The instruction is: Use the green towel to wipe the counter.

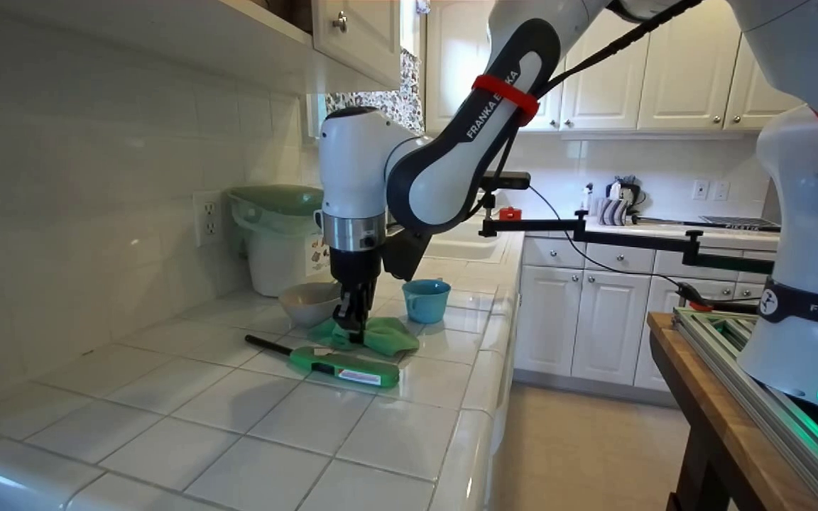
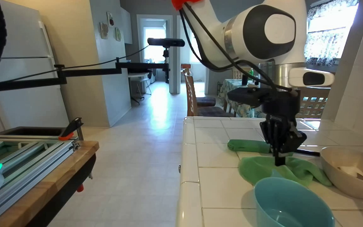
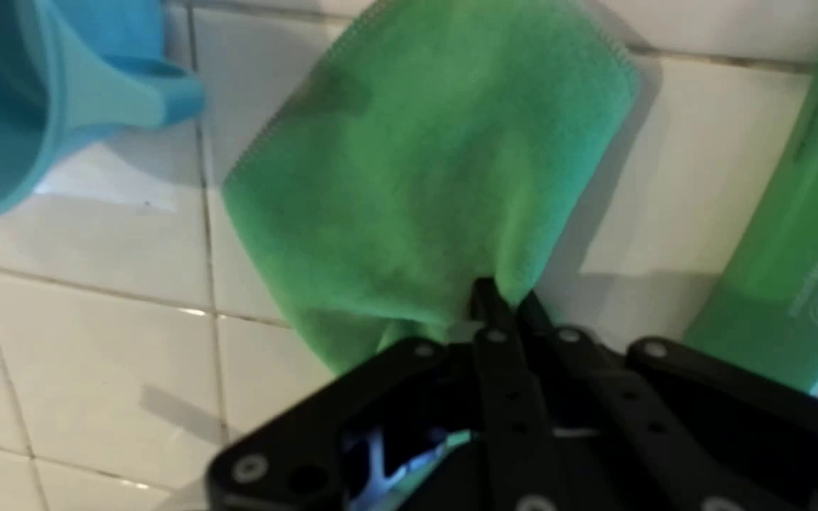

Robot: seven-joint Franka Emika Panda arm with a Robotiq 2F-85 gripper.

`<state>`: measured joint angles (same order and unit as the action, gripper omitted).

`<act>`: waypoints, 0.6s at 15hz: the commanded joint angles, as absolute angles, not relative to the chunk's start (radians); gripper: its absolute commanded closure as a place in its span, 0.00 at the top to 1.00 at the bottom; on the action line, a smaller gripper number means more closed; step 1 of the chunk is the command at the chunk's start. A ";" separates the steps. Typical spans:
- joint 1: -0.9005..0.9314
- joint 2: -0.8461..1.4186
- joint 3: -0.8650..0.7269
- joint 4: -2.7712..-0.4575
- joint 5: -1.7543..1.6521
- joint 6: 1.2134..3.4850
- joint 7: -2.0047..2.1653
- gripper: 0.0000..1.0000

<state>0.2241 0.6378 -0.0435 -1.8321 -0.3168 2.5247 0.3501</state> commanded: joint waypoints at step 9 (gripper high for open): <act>0.236 0.617 0.022 -1.860 -0.278 2.524 0.249 0.01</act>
<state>0.2280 0.6117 -0.0082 -1.8765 -0.3163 2.5248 0.3289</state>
